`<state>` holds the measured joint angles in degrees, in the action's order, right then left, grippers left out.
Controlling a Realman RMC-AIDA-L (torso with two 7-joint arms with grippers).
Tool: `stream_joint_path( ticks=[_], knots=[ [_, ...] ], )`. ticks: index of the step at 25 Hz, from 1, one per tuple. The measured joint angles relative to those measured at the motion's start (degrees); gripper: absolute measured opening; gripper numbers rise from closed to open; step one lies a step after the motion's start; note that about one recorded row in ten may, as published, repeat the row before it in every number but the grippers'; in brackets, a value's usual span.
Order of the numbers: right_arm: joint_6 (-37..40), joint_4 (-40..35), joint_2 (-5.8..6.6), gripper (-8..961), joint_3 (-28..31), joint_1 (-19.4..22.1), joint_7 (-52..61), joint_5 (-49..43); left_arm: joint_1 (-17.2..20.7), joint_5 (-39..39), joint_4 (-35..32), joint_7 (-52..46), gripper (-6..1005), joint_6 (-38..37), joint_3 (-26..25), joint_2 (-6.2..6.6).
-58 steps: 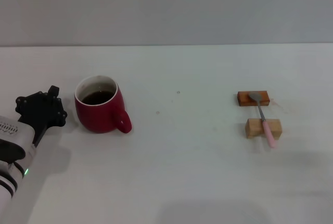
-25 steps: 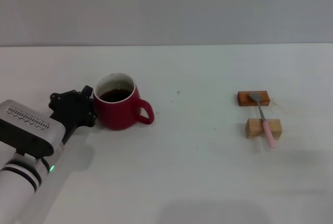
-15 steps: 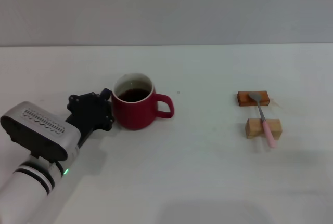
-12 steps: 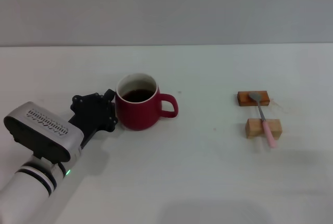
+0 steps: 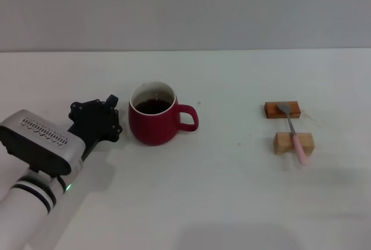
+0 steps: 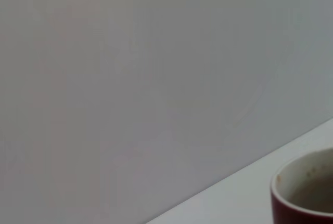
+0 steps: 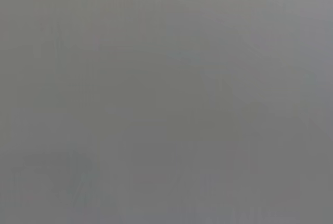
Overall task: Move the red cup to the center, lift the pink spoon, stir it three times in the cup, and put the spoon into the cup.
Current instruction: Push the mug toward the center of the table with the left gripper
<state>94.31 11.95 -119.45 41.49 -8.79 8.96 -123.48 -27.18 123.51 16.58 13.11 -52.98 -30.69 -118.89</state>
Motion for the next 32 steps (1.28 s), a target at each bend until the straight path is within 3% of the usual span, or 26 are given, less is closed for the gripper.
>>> stream_joint_path(
  ticks=[25, 29, 30, 32],
  knots=[
    [-0.53, 0.0, 0.0, 832, 0.0, -0.36, 0.0, 0.0, -0.54, 0.06, 3.38, -0.21, 101, 0.71, 3.36, -0.2],
    [-0.54, -0.06, 0.0, 832, 0.0, -0.36, 0.0, 0.0, 0.7, -0.43, 2.9, -0.22, 102, 0.38, 0.4, -0.06],
    [-0.54, -0.08, 0.0, 832, 0.0, -0.36, -0.01, 0.0, 1.86, -0.52, 2.84, -0.38, 103, 0.1, -3.18, 0.06],
    [-0.53, -0.07, 0.0, 832, 0.0, -0.34, -0.01, 0.0, 2.46, -0.52, 2.83, -0.41, 104, -0.04, -4.99, 0.09]
  ],
)
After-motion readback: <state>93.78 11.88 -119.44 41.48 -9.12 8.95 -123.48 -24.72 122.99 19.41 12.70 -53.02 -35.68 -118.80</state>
